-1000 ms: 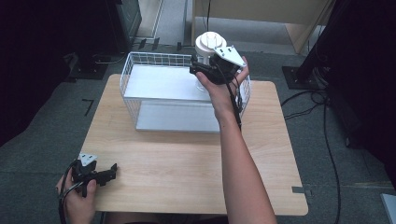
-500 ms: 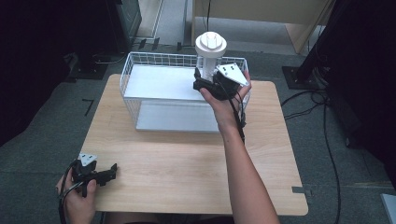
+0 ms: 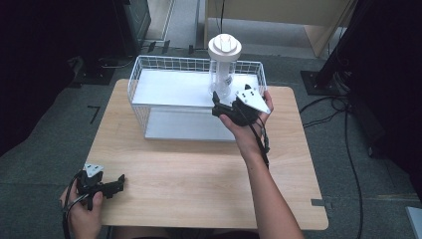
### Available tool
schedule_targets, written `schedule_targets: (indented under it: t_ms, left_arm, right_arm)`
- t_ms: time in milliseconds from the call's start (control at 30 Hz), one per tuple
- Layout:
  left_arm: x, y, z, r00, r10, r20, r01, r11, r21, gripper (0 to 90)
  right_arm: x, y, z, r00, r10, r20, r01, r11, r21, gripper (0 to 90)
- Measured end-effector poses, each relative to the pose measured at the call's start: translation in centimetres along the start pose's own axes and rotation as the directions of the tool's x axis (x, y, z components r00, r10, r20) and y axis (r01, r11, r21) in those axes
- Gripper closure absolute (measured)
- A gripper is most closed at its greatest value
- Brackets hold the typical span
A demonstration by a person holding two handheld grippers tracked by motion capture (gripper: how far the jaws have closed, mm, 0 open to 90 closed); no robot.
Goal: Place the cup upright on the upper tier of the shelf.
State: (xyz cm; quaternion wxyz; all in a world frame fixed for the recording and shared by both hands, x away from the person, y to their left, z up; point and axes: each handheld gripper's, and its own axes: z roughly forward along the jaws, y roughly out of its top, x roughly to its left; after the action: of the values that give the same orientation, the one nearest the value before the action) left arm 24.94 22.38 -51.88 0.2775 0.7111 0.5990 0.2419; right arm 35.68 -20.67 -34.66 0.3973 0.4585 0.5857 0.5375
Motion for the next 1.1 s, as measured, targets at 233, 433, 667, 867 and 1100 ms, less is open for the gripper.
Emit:
schedule_targets:
  t_ms: [233, 433, 667, 867, 1100]
  left_arm:
    - [0.0, 0.0, 0.0, 1.0, 0.001, -0.001, -0.001, 1.0, -0.001, 0.0]
    - [0.0, 0.0, 0.0, 1.0, -0.001, -0.001, 0.001, 1.0, -0.001, 0.0]
    - [0.0, 0.0, 0.0, 1.0, -0.001, -0.001, 0.001, 1.0, -0.002, 0.0]
    - [0.0, 0.0, 0.0, 1.0, -0.001, -0.001, 0.001, 1.0, -0.002, 0.0]
    - [0.0, 0.0, 0.0, 1.0, -0.003, 0.0, 0.003, 1.0, -0.002, 0.0]
  right_arm:
    - [-0.4, -1.4, -1.8, 0.9998, -0.015, -0.015, 0.015, 1.0, 0.002, 0.0]
    - [-1.0, -3.1, -3.4, 0.9995, -0.025, -0.017, 0.026, 0.999, 0.02, 0.0]
    - [-1.8, -4.5, -5.1, 0.9993, -0.036, -0.014, 0.036, 0.999, 0.032, 0.0]
    - [-2.8, -5.8, -6.5, 0.9994, -0.033, -0.003, 0.033, 0.998, 0.045, 0.0]
    - [-4.1, -7.4, -7.9, 0.9997, -0.016, 0.021, 0.014, 0.998, 0.061, 0.0]
